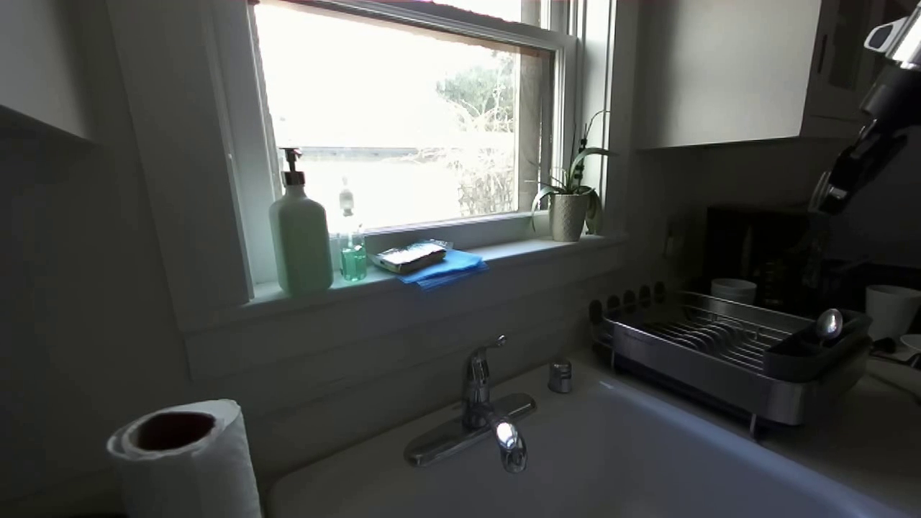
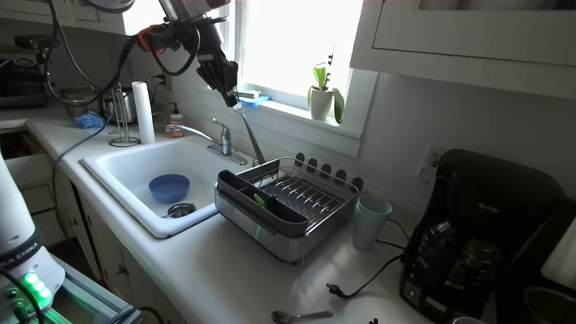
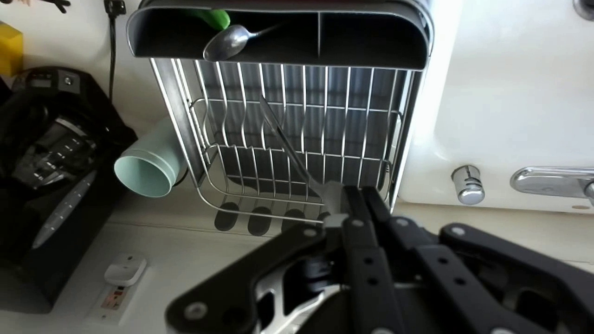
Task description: Place the fork in the right compartment, the spoon in the left compartment and the knife in the middle compartment
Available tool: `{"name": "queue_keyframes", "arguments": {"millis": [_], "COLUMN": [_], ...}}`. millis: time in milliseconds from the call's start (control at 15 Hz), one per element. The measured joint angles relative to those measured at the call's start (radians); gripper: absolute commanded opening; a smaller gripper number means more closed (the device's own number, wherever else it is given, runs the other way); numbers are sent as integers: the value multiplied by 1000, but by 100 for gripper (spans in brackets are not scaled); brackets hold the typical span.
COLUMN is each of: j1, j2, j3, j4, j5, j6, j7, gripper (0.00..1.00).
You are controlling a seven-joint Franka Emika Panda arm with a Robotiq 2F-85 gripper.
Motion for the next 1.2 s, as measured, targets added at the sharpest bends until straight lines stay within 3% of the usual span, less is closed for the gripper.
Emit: {"name": "queue_keyframes", "arguments": {"millis": [333,1200], "j1": [-2,-49], "j2": [-9,21], "j3": [-37,-251], "j4": [-6,-20], "j5": [0,31], "j6": [-2,29], "j7": [-11,-113], "gripper": [1,4]}}
